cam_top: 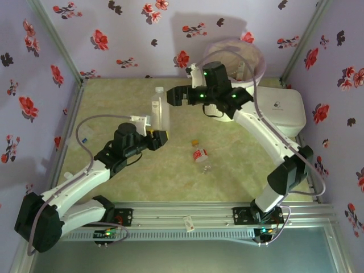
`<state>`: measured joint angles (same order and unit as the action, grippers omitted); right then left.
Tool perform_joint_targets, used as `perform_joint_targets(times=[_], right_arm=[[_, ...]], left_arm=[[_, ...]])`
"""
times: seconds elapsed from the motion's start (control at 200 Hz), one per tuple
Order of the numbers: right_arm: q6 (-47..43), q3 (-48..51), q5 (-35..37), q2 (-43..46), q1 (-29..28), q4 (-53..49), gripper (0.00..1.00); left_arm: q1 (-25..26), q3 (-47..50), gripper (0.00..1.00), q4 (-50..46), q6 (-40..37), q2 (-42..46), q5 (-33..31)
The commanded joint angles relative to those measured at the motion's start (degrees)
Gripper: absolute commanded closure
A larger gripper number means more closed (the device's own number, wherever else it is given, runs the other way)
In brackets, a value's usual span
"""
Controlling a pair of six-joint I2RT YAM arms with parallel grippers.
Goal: Put the plastic bottles in the bin
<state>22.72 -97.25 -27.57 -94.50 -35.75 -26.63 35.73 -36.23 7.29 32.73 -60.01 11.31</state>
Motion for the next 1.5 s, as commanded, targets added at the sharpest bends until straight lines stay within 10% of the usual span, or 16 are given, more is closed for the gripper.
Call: perform_joint_targets(times=[0.0, 0.92, 1.12, 1.495], right_arm=[[4.44, 0.31, -4.03, -2.18, -1.46, 5.20, 0.01], [6.20, 0.71, -5.12, -7.76, -2.49, 5.16, 0.39], [4.03, -1.82, -4.20, -7.77, -2.33, 2.89, 0.42], [-10.13, -16.67, 10.62, -6.33, -0.37, -12.54, 0.44]], left_arm=[[-0.22, 0.21, 1.00, 4.61, -1.82, -0.04, 3.84], [-0.22, 0.18, 1.00, 7.30, -0.66, -2.41, 4.34], [-0.22, 0.24, 0.02, 6.95, -0.10, -2.67, 4.38], [-0.39, 1.26, 0.00, 6.25, -0.76, -1.51, 4.30]])
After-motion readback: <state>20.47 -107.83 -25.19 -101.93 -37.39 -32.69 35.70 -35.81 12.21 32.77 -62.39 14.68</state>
